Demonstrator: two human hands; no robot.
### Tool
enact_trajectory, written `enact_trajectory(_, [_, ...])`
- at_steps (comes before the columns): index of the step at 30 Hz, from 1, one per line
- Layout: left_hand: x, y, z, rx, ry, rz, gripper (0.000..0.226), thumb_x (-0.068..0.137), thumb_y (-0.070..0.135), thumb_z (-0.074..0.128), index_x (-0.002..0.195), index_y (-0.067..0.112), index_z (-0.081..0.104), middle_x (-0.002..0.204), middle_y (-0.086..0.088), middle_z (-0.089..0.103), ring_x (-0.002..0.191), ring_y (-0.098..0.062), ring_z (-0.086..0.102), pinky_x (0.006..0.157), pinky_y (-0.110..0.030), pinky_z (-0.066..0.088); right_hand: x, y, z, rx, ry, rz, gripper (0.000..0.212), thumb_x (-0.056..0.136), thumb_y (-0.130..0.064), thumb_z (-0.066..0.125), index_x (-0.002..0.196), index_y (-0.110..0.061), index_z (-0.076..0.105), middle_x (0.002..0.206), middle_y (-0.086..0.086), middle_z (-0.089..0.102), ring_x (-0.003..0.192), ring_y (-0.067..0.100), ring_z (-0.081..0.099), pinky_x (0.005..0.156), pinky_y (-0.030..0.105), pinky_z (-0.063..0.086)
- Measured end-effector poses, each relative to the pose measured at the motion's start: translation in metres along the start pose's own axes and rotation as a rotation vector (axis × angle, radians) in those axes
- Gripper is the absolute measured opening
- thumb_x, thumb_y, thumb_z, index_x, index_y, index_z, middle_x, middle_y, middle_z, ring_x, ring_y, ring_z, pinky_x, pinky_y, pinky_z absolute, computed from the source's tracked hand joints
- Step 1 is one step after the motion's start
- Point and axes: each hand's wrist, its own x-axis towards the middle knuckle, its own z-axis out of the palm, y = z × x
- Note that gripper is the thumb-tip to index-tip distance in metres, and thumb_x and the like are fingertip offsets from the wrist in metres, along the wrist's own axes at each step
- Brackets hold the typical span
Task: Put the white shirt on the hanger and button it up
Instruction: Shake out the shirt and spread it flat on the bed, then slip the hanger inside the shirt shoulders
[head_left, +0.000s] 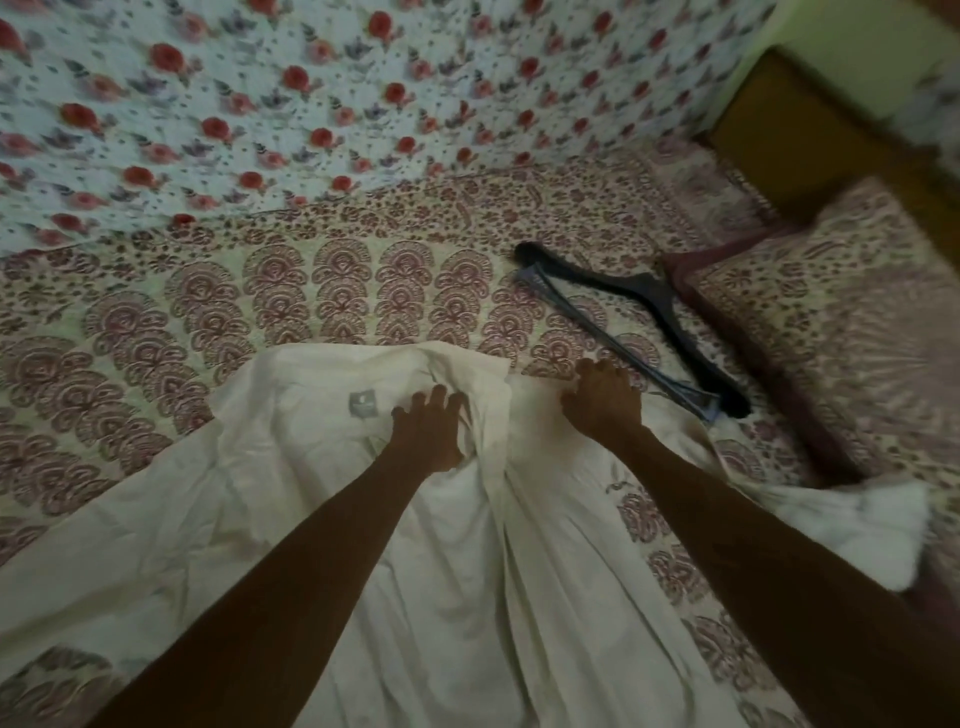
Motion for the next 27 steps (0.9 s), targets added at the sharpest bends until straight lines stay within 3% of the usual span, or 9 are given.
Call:
enact_trajectory(3, [0.003,0.012,0.001,-0.011,-0.021,-0.038,0.091,0.078,0.045,0.073,0.147,0.018,0.022,0.153,-0.007,0.019,0.138,-0.035,0.027,0.104,-0.054,0.038,0.015,0.035,-0.003,0.095,0.017,0.092,0.052,0.092,-0.024,0.052,0.140,-0.007,0.040,0.143,0.021,0.043,0.130,0.040,0.043,0.104,0.050,0.043])
enact_trajectory(8, [0.011,0.026,0.005,0.026,-0.027,-0.077,0.089,0.081,0.037,0.072,0.148,0.013,0.019,0.153,-0.009,0.017,0.136,-0.038,0.030,0.107,-0.047,0.039,0.040,0.062,-0.005,0.046,0.178,0.071,0.046,0.090,-0.012,0.048,0.136,-0.008,0.043,0.141,0.018,0.043,0.127,0.038,0.044,0.100,0.051,0.042])
enact_trajectory(12, [0.020,0.031,-0.001,0.066,0.015,-0.084,0.078,0.086,0.025,0.065,0.149,0.015,0.022,0.156,-0.009,0.017,0.131,-0.035,0.040,0.105,-0.042,0.039,0.059,0.070,0.001,-0.075,0.093,0.071,0.042,0.092,-0.015,0.047,0.134,-0.009,0.043,0.134,0.016,0.050,0.124,0.036,0.048,0.101,0.051,0.039])
enact_trajectory(15, [0.021,0.031,0.001,0.046,0.045,-0.076,0.078,0.084,0.024,0.066,0.149,0.015,0.025,0.155,-0.009,0.021,0.127,-0.035,0.044,0.103,-0.040,0.040,0.071,0.078,0.001,-0.104,0.239,0.016,0.028,0.096,-0.014,0.047,0.122,-0.008,0.052,0.123,0.015,0.057,0.114,0.034,0.055,0.089,0.045,0.048])
enact_trajectory(17, [0.020,0.027,0.003,-0.054,0.098,-0.076,0.067,0.084,0.023,0.066,0.143,0.015,0.036,0.147,-0.009,0.034,0.122,-0.035,0.049,0.100,-0.040,0.042,0.073,0.076,-0.003,-0.016,0.372,-0.013,0.018,0.096,-0.010,0.049,0.110,-0.007,0.060,0.111,0.014,0.063,0.102,0.034,0.062,0.076,0.043,0.052])
enact_trajectory(21, [0.012,0.023,-0.009,-0.764,0.360,-0.154,0.027,0.088,0.015,0.064,0.114,0.016,0.062,0.120,-0.007,0.063,0.111,-0.026,0.060,0.095,-0.029,0.042,0.045,0.056,-0.026,0.097,0.620,-0.144,0.021,0.085,0.001,0.057,0.101,-0.009,0.067,0.093,0.009,0.065,0.073,0.032,0.064,0.056,0.035,0.047])
enact_trajectory(24, [-0.007,0.030,-0.041,-1.370,0.619,-0.248,0.010,0.090,0.027,0.062,0.099,0.031,0.060,0.107,0.004,0.065,0.105,-0.022,0.063,0.093,-0.043,0.053,0.006,0.035,-0.038,0.175,0.706,-0.306,0.022,0.083,0.004,0.059,0.096,-0.011,0.069,0.085,0.007,0.065,0.062,0.029,0.059,0.049,0.032,0.041])
enact_trajectory(25, [-0.015,0.031,-0.054,-1.364,0.789,-0.266,0.014,0.090,0.031,0.061,0.104,0.030,0.058,0.110,0.004,0.062,0.105,-0.020,0.062,0.093,-0.043,0.053,-0.007,0.029,-0.038,0.180,0.713,-0.352,0.021,0.083,0.004,0.060,0.093,-0.011,0.069,0.083,0.007,0.064,0.062,0.028,0.057,0.049,0.033,0.040])
enact_trajectory(27, [-0.037,0.025,-0.080,-0.954,1.218,-0.260,0.027,0.091,0.027,0.060,0.115,0.016,0.057,0.117,-0.005,0.055,0.107,-0.020,0.056,0.093,-0.034,0.049,-0.031,0.015,-0.032,0.159,0.713,-0.431,0.025,0.079,0.007,0.063,0.094,-0.012,0.070,0.083,0.007,0.065,0.064,0.029,0.056,0.052,0.034,0.039])
